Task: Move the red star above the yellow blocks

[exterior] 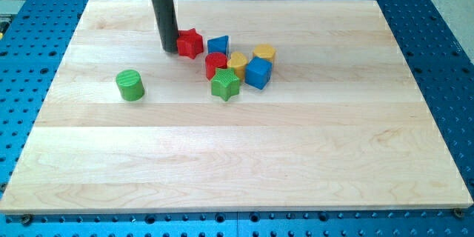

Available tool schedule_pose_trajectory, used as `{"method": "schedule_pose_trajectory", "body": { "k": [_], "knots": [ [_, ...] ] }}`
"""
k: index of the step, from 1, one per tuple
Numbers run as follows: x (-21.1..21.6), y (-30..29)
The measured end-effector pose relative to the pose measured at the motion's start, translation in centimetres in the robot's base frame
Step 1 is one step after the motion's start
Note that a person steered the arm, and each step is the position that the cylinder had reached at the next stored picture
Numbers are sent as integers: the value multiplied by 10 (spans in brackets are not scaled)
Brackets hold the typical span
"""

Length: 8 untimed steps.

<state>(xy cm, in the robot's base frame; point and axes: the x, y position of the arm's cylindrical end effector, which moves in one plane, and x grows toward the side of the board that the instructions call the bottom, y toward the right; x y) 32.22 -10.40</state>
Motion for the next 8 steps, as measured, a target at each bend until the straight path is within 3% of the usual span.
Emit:
{"method": "schedule_pose_trajectory", "body": {
  "k": [1,2,3,5,7,8],
  "knots": [
    [-10,20],
    [28,-8],
    [25,7],
    [-34,65],
    [-39,132],
    [-29,139]
  ]
}}
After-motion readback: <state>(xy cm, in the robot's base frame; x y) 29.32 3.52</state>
